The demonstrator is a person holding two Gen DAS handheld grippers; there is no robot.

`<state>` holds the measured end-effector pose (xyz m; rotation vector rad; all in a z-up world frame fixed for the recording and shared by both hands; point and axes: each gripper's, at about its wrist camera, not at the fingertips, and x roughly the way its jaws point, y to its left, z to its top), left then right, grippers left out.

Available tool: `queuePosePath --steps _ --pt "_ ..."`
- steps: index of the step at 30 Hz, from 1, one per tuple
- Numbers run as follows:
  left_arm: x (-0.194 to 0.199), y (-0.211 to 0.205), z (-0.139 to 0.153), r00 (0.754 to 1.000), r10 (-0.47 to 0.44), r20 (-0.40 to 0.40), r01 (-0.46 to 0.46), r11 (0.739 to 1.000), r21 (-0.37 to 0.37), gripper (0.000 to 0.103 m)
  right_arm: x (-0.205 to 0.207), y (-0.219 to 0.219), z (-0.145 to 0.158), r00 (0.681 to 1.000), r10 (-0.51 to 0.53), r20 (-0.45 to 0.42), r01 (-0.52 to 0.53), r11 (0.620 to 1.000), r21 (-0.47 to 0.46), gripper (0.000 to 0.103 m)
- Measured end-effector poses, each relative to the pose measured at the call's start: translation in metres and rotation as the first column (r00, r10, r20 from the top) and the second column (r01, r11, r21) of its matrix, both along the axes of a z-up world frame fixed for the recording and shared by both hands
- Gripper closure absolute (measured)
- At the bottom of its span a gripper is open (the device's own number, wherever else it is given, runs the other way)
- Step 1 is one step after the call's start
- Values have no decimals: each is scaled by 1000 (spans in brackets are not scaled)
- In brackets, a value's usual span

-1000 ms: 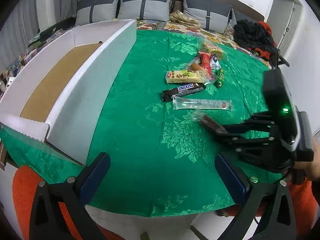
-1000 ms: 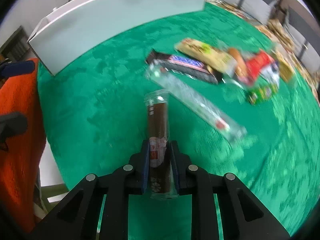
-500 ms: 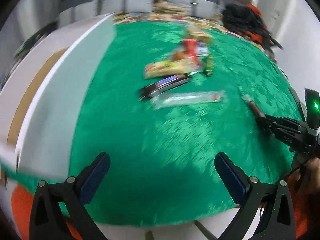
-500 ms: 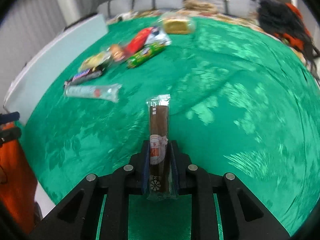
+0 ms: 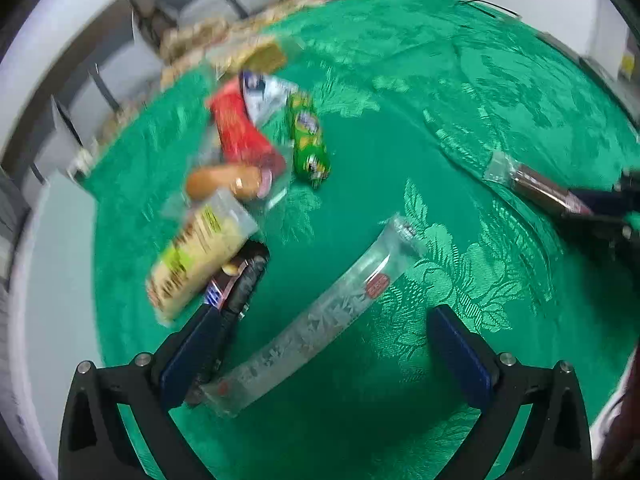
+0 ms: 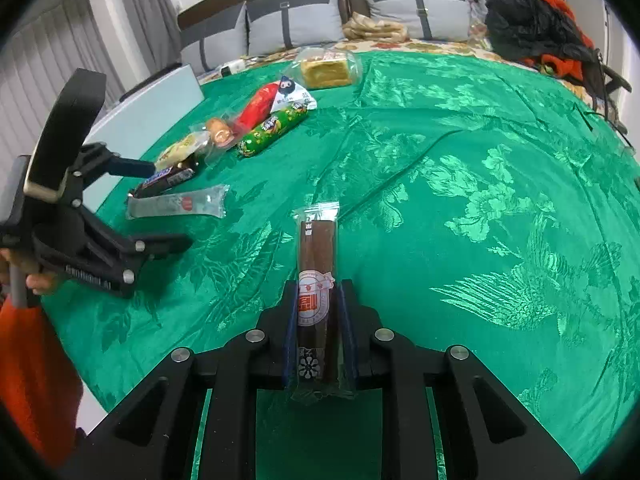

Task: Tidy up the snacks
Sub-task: 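Grasp the clear wrapped stick with the left gripper while the right gripper holds the chocolate bar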

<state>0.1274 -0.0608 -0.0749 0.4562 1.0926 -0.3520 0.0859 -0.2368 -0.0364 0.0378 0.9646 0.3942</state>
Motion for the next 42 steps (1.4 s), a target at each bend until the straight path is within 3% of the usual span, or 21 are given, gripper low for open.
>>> queuePosePath --steps 3,6,12,19,24,27,29,30,33,34,36,40,42 --pt "3 11 -3 993 0 -117 -12 994 -107 0 2 -2 -1 1000 -4 -1 4 1000 21 83" --pt "-5 15 -6 978 -55 -199 22 986 -165 0 4 -6 -2 1000 -14 -13 15 998 59 83" --pt "-24 16 -1 952 -157 -263 98 970 -224 0 5 -10 -3 999 -21 -28 23 996 92 83" --pt "1 36 22 981 -66 -184 24 975 -221 1 5 -10 -3 999 -17 -27 19 995 95 83" --pt "7 48 17 985 10 -174 -49 974 -221 1 5 -12 -3 999 -18 -29 21 995 101 83" --pt "7 32 10 989 9 -150 -36 983 -179 13 5 -12 -3 999 -17 -28 20 995 101 83" --pt "7 18 -1 988 12 -151 -33 990 -134 33 5 -12 -3 999 -18 -30 21 994 104 83" --pt "7 17 -2 990 16 -143 -35 991 -131 34 5 -13 -3 999 -17 -32 21 994 107 82" --pt "8 13 1 990 61 -130 -79 987 -142 76 6 -17 -2 999 -17 -48 23 991 135 76" --pt "8 13 2 989 82 -123 -98 986 -136 84 7 -20 -1 998 -21 -53 28 989 145 73" --pt "2 19 2 986 136 -94 -148 980 -134 85 8 -23 2 997 -38 -73 49 988 147 62" --pt "-16 35 3 971 218 -101 -235 948 -215 86 16 -1 12 995 -8 -95 12 999 49 62" --pt "-26 41 7 967 236 -98 -253 936 -243 86 21 21 11 992 30 -122 -38 997 -65 62"
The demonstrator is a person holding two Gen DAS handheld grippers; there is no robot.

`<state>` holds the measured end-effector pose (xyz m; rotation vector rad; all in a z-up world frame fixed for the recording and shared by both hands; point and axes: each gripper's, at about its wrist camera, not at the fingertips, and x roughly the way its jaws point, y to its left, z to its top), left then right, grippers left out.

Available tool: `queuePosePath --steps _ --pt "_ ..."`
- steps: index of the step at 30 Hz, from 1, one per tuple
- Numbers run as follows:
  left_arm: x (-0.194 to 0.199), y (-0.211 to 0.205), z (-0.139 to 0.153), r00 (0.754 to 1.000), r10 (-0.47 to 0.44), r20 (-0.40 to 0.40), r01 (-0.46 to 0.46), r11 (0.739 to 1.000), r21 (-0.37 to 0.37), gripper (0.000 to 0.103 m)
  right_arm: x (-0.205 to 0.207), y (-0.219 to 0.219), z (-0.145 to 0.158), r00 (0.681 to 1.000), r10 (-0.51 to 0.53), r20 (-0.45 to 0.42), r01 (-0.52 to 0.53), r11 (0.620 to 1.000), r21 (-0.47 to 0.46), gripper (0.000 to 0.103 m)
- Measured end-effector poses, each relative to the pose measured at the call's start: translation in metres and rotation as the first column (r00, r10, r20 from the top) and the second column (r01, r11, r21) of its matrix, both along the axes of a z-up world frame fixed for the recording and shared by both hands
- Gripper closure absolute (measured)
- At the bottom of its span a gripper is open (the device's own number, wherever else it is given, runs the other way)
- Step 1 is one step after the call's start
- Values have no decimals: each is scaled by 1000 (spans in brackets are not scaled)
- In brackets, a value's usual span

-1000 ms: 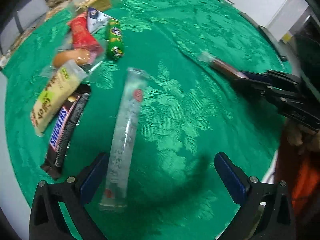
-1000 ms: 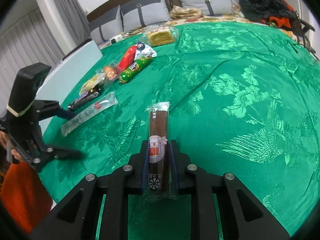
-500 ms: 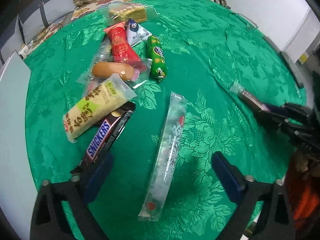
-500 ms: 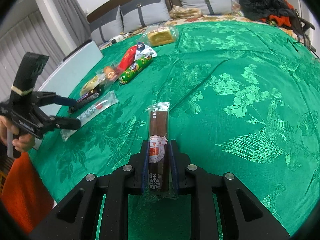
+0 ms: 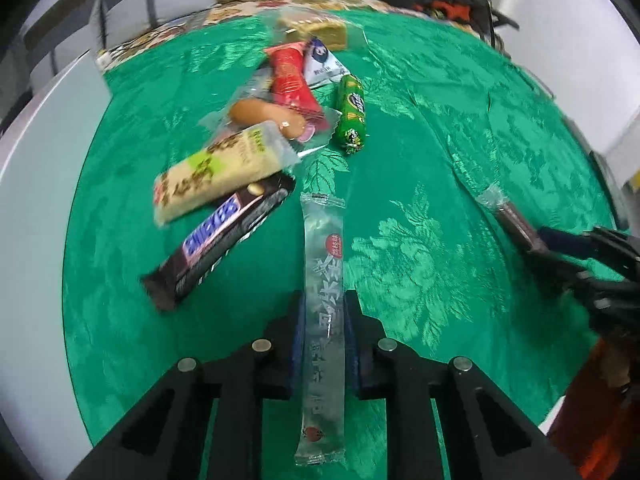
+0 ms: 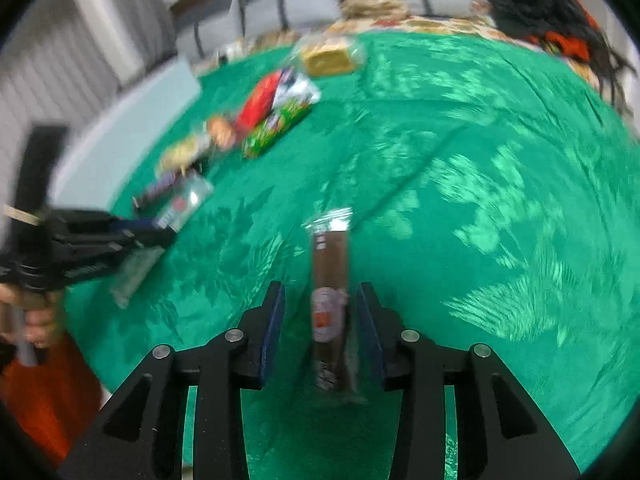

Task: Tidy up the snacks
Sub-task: 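Grasp the clear wrapped stick with the left gripper while the right gripper holds the chocolate bar, then carry both snacks over the white box and open both grippers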

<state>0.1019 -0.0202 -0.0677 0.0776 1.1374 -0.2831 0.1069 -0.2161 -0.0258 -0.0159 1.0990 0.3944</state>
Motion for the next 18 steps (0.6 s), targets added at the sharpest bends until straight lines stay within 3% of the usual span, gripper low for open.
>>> queuePosePath --steps 2,4,5,10,13,18 --pt "-6 6 7 1000 23 16 -23 999 -28 86 6 18 -6 999 23 -45 -28 993 -112 62" --pt "-11 15 16 998 59 33 -56 995 -77 86 11 20 -6 998 5 -62 -13 991 -134 74" --pt "-14 20 21 996 75 39 -70 993 -100 86 14 16 -6 997 -14 -81 4 993 -121 83" --pt "-35 50 56 985 139 102 -118 975 -190 86 16 -4 -4 988 -77 -130 76 997 -14 84" --pt "-43 70 81 974 177 140 -139 960 -244 86 15 -10 13 986 -101 -131 112 991 79 84" --pt "-51 117 127 947 252 198 -179 929 -324 85 24 15 69 995 -78 -66 89 977 194 84"
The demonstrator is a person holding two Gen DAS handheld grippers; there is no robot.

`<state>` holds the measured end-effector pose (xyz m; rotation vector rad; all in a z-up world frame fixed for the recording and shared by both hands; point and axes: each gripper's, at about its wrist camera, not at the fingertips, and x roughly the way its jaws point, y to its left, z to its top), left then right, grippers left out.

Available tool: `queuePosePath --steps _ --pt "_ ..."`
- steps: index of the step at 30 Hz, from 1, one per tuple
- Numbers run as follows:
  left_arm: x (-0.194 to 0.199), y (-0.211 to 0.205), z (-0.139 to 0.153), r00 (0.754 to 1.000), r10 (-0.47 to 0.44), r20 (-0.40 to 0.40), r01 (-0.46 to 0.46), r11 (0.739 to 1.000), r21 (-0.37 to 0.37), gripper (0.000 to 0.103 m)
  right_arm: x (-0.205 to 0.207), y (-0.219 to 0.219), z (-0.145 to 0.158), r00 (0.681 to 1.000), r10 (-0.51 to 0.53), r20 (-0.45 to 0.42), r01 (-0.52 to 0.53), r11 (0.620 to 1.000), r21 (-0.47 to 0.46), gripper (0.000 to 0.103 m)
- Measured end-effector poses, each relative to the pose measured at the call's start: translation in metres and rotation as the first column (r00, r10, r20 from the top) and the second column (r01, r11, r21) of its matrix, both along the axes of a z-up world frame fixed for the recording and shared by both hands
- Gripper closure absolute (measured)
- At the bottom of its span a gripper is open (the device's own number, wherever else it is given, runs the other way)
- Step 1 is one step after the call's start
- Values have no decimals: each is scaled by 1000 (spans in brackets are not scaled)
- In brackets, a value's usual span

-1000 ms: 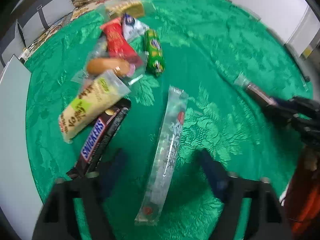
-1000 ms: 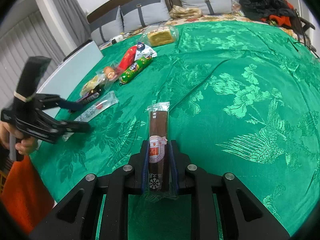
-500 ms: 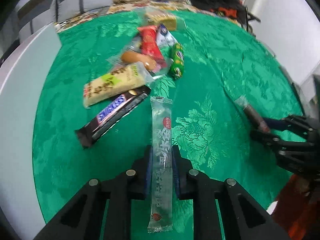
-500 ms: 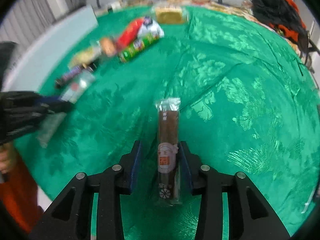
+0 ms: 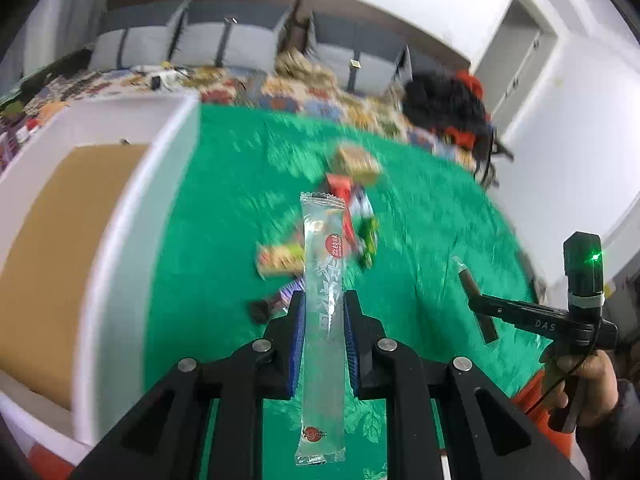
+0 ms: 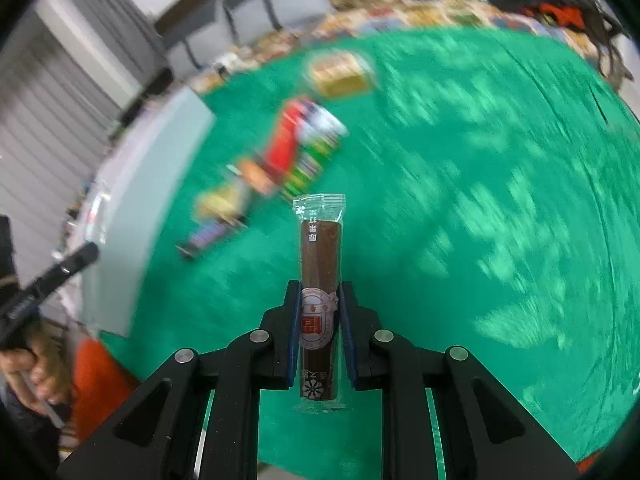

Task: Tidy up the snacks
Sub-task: 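Carry both snacks over the white box and open both grippers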

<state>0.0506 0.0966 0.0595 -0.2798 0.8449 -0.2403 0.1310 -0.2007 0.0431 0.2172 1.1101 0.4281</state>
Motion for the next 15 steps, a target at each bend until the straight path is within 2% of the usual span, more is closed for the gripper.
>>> queuePosePath --steps 3,7,12,15 --pt "-3 37 23 998 52 35 -51 999 -8 85 10 37 39 997 52 65 -56 997 60 84" --pt "-2 98 40 985 164 60 -167 985 44 85 22 104 81 982 140 127 -157 978 137 84" --pt "-1 171 28 956 292 22 -292 953 84 86 29 197 111 950 272 155 -300 933 199 84" --pt "1 204 12 937 350 -14 -346 931 111 86 30 252 117 925 336 175 -366 913 182 84"
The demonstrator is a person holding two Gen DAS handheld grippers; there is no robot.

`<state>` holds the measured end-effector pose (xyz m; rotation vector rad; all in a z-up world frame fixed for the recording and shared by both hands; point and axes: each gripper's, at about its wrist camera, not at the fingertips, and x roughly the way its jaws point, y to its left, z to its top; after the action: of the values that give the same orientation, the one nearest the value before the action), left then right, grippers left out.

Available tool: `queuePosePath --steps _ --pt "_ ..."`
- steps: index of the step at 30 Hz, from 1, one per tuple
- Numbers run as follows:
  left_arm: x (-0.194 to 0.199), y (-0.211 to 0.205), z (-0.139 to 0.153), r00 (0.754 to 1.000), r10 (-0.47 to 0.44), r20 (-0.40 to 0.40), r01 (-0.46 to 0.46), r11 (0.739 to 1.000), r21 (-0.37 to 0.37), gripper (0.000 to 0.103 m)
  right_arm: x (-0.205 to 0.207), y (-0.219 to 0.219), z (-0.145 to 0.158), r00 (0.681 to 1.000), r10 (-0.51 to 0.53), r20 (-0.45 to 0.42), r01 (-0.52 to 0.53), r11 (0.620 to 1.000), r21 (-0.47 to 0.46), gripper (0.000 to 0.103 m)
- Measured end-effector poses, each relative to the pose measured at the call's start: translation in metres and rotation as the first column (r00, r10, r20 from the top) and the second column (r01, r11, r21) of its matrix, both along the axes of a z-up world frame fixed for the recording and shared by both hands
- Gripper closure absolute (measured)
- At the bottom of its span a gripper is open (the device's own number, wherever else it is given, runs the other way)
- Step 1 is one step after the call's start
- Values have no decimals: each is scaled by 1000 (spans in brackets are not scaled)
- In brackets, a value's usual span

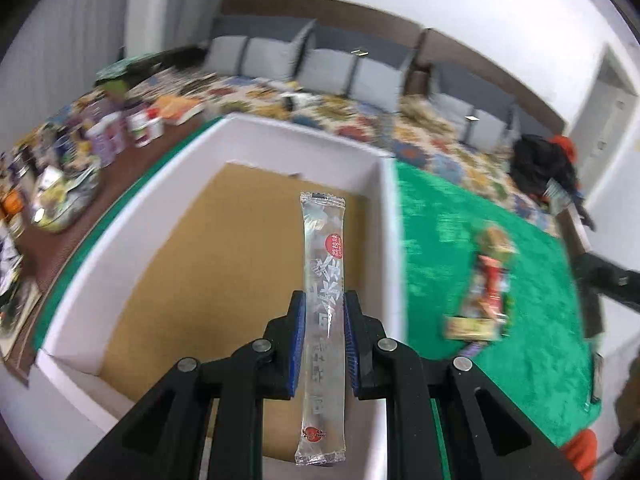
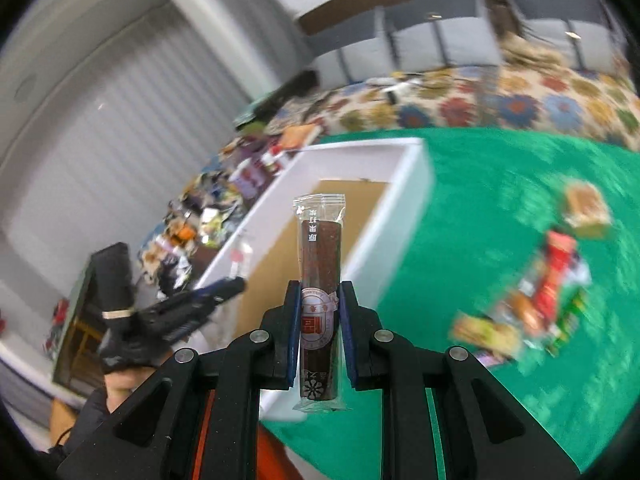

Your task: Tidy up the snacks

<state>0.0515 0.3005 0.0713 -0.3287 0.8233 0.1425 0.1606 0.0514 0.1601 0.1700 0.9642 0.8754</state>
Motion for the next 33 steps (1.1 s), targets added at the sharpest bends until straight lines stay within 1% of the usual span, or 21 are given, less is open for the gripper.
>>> queuePosePath --steps 3,7,8,9,10,11,12,13,14,15,17,19,21,22,25,27,28,30,32,33 --pt "2 22 -18 997 54 -52 -53 998 34 86 0 49 -6 999 46 -3 -46 999 -14 84" --pt "8 36 -43 990 92 -111 -83 993 82 85 5 96 -29 997 74 -35 -75 996 -46 84" --pt "7 36 -47 988 94 -121 -84 993 88 84 6 102 -35 996 76 -49 -79 996 -52 82" --pt "7 38 -54 986 102 -134 -91 992 92 82 5 106 -41 996 74 -53 -77 995 -59 76" --pt "7 40 -58 984 110 -140 -98 991 92 66 6 109 -46 996 67 -50 -71 995 -72 70" --pt "5 42 -63 981 124 -151 -111 989 96 29 6 110 -51 997 64 -50 -68 994 -85 45" --pt "3 42 -64 978 142 -150 -127 986 104 14 5 108 -56 996 65 -57 -70 994 -87 34" --pt "0 41 -63 979 162 -121 -148 982 122 5 5 103 -59 997 62 -53 -66 994 -83 34" --pt "-4 37 -59 982 166 -90 -153 979 134 5 3 96 -61 998 60 -36 -63 994 -90 35" --pt "-5 34 -58 984 156 -82 -144 981 133 5 2 90 -62 998 55 -12 -56 992 -111 35" --pt "-8 21 -51 990 129 -58 -122 986 114 5 1 66 -69 998 30 52 -21 987 -161 35" --pt "-10 2 -42 995 97 -27 -94 990 105 5 3 36 -79 995 -12 98 31 979 -201 34" --pt "-13 -21 -32 999 53 2 -53 994 91 5 4 -13 -98 984 -79 159 120 954 -274 34" --pt "-15 -41 -27 1000 9 20 -11 997 75 5 6 -30 -107 979 -107 175 157 941 -300 34" --pt "-17 -93 -18 993 -106 53 104 994 42 5 6 -112 -139 948 -233 215 301 877 -376 34" --pt "-19 -138 -18 978 -200 63 199 980 30 4 4 -176 -158 913 -326 244 403 811 -424 34" --pt "-19 -158 -23 969 -240 53 238 971 26 3 2 -194 -164 902 -352 250 430 789 -439 34" --pt "-15 -192 -39 956 -294 13 293 956 34 2 2 -246 -178 865 -436 250 502 724 -474 34" --pt "-7 -226 -70 945 -320 -61 323 945 56 2 2 -290 -188 820 -523 234 565 673 -477 34" --pt "-3 -238 -86 941 -324 -95 331 942 62 2 2 -305 -191 801 -555 226 588 657 -471 34"
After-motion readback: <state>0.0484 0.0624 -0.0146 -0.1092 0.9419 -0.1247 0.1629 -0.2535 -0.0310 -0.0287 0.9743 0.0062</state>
